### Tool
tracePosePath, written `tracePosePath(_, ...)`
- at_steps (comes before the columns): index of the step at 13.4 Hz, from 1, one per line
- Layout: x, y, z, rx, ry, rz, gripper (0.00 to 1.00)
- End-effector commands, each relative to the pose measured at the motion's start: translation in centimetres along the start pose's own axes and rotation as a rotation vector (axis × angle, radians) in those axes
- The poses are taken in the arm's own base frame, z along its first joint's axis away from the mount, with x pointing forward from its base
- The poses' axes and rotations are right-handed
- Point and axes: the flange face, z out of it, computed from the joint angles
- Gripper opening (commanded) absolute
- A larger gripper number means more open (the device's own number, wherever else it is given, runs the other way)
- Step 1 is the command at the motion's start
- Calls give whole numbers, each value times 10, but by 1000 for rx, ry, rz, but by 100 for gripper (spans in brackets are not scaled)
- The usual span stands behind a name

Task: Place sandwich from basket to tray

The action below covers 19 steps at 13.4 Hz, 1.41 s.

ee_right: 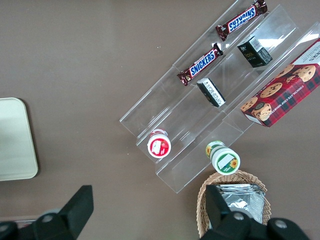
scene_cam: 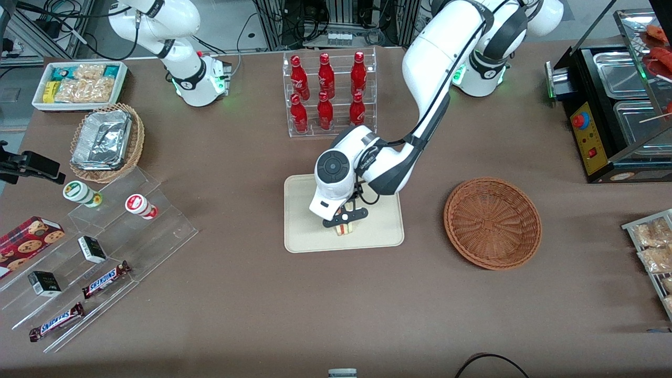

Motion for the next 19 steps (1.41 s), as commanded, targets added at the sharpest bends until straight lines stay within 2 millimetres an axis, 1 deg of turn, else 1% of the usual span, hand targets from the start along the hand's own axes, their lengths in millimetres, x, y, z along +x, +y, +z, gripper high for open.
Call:
tracePosePath(1,6,-10,-50,-15,18,-24,100)
tracePosePath(2,10,-16,-68,-26,23,-28,100)
tracePosePath(4,6,-21,-100,-37,43,-7,100)
tracePosePath(5,7,-27,-116,-38,48,17,100)
tracePosePath(6,21,-42,-132,-31,53,48,100)
tracePosePath(7,22,-50,-146,-21,66,104,100)
tracePosePath(8,30,-63,-158,4,89,88,100)
tracePosePath(9,41,-81,-171,26,93,62,100)
tracePosePath(10,46,-95,-182,40,84,45,100)
tracePosePath(11,66,-121,-189,45,79,41,100)
tracePosePath(12,78,-144,-195,47,71,69,100)
tracePosePath(13,85,-163,-199,51,64,101,100)
tracePosePath(14,96,-185,-204,50,58,109,100)
tracePosePath(15,101,-203,-207,53,51,136,100)
tracePosePath(17,115,-246,-215,50,39,177,100)
tracePosePath(19,122,-284,-230,42,41,224,100)
